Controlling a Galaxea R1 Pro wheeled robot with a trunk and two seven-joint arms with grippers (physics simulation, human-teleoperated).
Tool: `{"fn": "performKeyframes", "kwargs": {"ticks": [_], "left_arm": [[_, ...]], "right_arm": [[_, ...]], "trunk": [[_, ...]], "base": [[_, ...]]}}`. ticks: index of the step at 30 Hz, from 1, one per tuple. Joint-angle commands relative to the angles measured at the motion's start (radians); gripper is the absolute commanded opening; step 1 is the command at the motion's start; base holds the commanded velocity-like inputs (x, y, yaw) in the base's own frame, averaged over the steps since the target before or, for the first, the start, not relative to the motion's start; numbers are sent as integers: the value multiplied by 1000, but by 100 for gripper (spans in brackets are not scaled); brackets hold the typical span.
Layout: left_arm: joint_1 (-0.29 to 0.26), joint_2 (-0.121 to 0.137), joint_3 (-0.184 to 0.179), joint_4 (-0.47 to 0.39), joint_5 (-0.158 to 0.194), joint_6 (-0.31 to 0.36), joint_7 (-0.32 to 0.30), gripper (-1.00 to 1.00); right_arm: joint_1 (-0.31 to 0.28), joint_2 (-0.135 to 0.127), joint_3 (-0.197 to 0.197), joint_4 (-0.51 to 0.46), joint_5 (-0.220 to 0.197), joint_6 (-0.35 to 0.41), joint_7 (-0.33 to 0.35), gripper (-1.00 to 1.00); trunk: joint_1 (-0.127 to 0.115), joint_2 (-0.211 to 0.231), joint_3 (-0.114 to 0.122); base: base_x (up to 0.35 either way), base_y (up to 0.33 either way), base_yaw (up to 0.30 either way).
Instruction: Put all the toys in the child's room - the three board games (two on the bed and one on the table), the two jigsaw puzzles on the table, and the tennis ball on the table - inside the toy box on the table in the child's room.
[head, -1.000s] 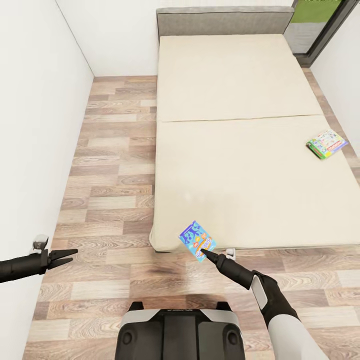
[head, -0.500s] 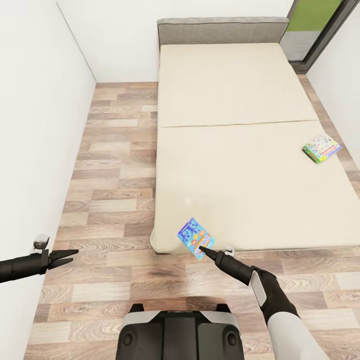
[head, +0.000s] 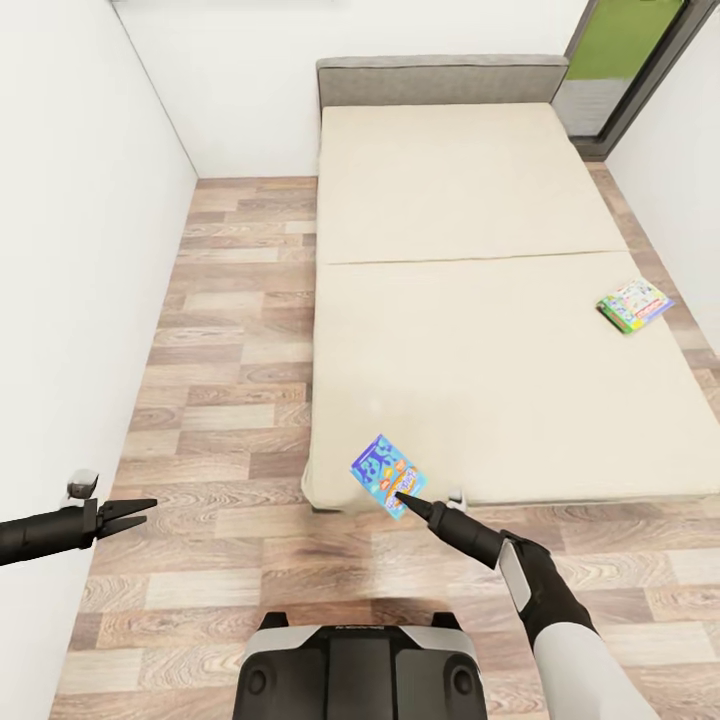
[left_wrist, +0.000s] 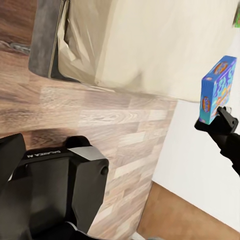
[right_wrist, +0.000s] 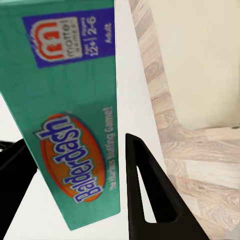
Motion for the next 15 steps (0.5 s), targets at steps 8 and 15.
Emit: {"fn": "performKeyframes", "kwargs": {"ticks": [8, 15], "left_arm": [[0, -1, -1, 0, -1, 9, -4, 100], [0, -1, -1, 0, -1, 9, -4, 100]], "right_arm": [[-1, 0, 19, -8, 1, -28, 28, -100], [3, -3, 19, -101, -10, -23, 66, -100]], "trunk": [[-30, 55, 38], [-57, 104, 71]], "base": [[0, 0, 0], [0, 0, 21]]}}
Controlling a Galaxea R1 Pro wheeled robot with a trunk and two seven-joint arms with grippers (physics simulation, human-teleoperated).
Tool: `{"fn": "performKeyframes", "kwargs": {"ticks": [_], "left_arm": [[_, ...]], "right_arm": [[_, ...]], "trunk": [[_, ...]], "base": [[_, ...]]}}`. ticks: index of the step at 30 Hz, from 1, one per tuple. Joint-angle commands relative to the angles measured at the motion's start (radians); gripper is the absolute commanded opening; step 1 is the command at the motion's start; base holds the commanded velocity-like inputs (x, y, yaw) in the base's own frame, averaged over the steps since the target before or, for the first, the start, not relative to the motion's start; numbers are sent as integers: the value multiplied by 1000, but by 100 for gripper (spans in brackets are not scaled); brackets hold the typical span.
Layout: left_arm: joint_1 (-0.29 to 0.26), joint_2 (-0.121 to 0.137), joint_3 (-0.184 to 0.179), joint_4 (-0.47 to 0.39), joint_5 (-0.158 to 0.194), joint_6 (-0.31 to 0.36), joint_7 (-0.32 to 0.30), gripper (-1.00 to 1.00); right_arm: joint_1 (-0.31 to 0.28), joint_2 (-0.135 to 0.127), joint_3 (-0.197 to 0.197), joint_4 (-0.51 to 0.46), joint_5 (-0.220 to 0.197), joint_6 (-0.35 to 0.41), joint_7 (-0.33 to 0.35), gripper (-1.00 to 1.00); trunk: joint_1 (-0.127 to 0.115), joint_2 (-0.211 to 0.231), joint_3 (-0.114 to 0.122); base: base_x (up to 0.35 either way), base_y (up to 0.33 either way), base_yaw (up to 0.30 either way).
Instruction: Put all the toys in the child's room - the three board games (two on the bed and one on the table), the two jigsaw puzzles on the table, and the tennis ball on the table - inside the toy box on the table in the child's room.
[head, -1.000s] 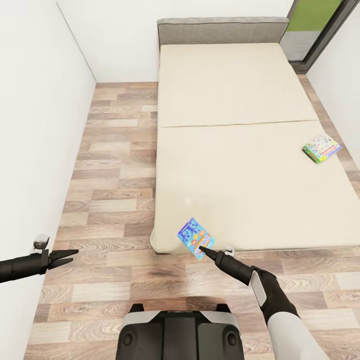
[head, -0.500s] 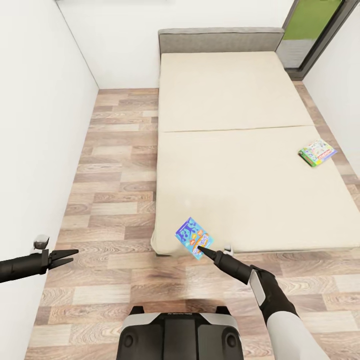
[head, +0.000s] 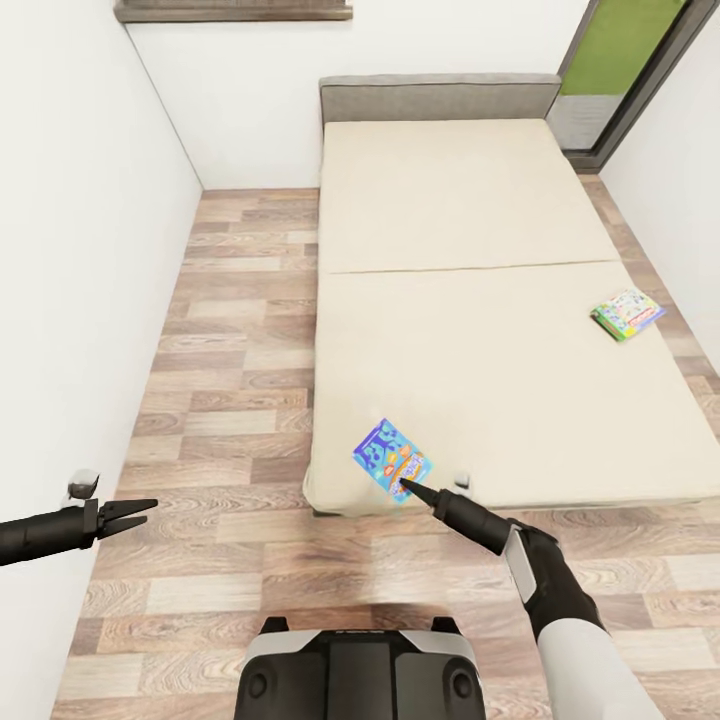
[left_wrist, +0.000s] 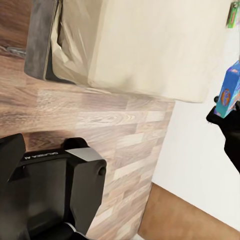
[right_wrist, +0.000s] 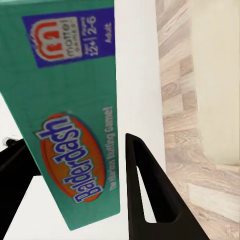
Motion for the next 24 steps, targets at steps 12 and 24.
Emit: {"fn": "performKeyframes", "kwargs": {"ticks": [12, 24], "left_arm": [[0, 0, -1, 0, -3, 10, -3, 100], [-1, 1, -2, 0, -3, 10, -3, 100]], "right_arm": [[36, 2, -2, -77, 1, 5, 61, -100], [37, 3, -2, -80, 1, -1, 63, -100]], "trunk": [[-15, 27, 31], [-15, 27, 51]], "base": [[0, 0, 74], [0, 0, 89]]}}
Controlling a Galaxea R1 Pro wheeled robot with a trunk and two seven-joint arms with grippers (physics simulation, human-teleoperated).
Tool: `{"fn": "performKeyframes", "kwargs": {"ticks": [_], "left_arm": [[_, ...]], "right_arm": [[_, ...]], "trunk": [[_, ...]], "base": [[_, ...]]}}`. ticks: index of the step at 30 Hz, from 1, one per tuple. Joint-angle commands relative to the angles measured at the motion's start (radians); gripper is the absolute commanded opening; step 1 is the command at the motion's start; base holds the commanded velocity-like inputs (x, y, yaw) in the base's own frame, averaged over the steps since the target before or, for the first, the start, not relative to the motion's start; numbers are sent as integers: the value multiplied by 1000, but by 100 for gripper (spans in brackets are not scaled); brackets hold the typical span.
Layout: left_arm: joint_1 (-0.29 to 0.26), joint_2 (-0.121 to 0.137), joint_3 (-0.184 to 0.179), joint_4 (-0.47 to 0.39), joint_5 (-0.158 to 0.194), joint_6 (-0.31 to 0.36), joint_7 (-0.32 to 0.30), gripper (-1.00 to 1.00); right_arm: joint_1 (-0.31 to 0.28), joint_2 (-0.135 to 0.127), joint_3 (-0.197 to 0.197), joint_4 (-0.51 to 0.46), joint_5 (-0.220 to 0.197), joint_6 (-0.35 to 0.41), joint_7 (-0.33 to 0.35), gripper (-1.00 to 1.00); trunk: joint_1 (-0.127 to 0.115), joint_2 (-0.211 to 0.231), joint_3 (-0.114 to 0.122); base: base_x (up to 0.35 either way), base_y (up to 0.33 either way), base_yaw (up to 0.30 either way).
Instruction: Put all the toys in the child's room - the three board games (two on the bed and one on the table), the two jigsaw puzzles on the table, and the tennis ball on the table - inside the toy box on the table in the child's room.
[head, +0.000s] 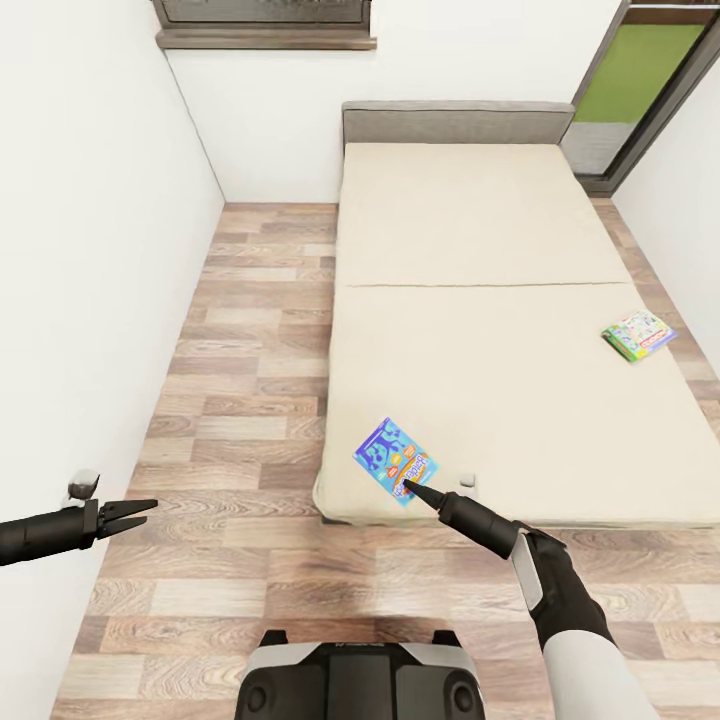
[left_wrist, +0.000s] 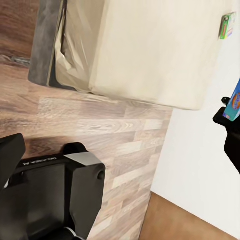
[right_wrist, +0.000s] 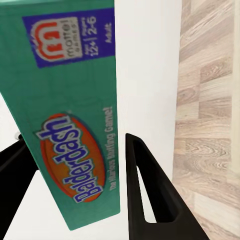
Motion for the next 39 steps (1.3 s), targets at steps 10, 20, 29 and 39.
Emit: {"fn": "performKeyframes", "kwargs": {"ticks": [10, 20, 29, 39], "left_arm": [[0, -1, 0, 0, 0, 11, -4, 100], [-1, 0, 0, 0, 1, 9, -5, 100], [0, 0, 0, 0, 1, 9, -6, 100], [0, 1, 0, 0, 1, 9, -6, 100]], "right_arm": [[-1, 1, -3, 0, 0, 8, 7, -100], [-1, 2, -1, 0, 2, 8, 8, -100], [-1, 3, 0, 1, 6, 7, 8, -100], [-1, 3, 0, 0, 7, 6, 12, -100]], "trunk": [[1, -1, 15], [1, -1, 32], [1, -1, 47], [1, -1, 63]], "base": [[0, 0, 57], [0, 0, 3], [0, 0, 0], [0, 0, 0]]}}
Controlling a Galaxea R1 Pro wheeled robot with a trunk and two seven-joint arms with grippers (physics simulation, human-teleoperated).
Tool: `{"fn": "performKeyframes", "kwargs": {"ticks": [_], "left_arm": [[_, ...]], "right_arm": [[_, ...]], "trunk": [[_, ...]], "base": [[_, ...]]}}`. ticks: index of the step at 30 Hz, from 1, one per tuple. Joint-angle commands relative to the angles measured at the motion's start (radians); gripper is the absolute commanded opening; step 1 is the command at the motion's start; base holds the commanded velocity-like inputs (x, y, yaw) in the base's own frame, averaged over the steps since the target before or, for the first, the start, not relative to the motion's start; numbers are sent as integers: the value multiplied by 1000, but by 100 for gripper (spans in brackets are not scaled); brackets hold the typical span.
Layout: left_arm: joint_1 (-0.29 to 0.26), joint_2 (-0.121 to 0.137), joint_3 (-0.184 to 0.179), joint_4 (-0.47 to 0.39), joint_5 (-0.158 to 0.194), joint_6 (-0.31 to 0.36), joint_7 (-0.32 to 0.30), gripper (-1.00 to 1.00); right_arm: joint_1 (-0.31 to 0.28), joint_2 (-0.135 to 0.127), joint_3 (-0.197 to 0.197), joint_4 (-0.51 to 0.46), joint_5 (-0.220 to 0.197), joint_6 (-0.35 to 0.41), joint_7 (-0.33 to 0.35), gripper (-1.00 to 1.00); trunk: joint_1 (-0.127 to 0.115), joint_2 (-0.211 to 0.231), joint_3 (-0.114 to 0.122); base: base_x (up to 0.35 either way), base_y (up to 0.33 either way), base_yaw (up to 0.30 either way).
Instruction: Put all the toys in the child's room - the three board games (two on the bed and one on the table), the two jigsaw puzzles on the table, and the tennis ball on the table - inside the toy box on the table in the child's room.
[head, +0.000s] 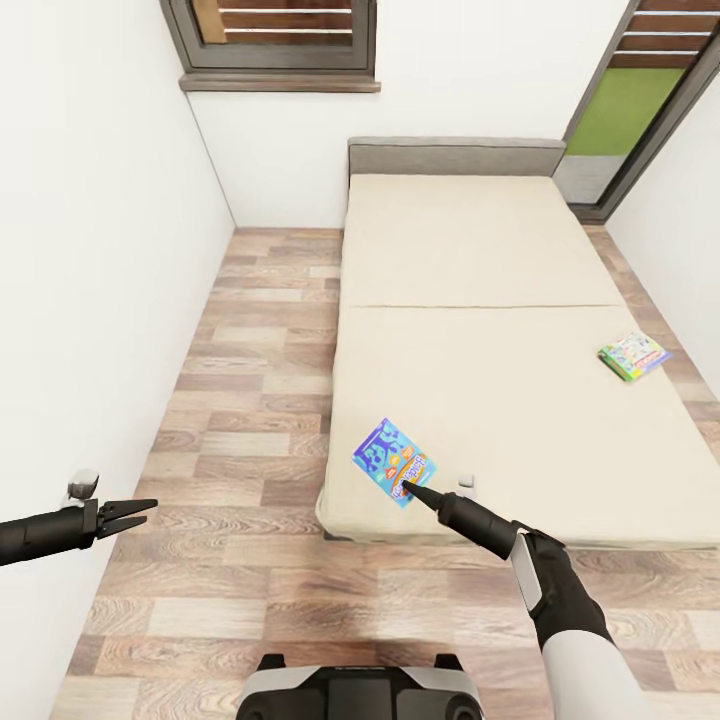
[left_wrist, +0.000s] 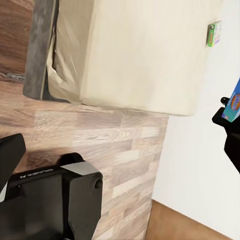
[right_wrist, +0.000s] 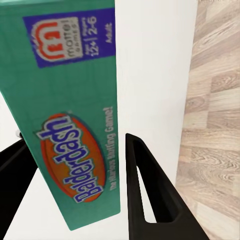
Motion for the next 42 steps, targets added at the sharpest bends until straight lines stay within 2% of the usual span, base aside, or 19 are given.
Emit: {"fn": "performKeyframes", "kwargs": {"ticks": [1, 13, 35, 42], "left_arm": [[-1, 0, 0, 0, -1, 10, -4, 100], [0, -1, 0, 0, -1, 10, -4, 100], [0, -1, 0, 0, -1, 10, -3, 100], [-1, -1, 0, 0, -1, 10, -3, 100]], "right_arm": [[-1, 1, -3, 0, 0, 9, 5, -100], [-1, 1, -3, -1, 0, 9, 8, -100], [-1, 0, -4, -1, 0, 8, 8, -100], [-1, 0, -4, -1, -2, -51, 2, -100]], "trunk": [[1, -1, 0], [1, -1, 20], [1, -1, 28], [1, -1, 39]], "base": [[0, 0, 0], [0, 0, 1], [0, 0, 1], [0, 0, 0]]}}
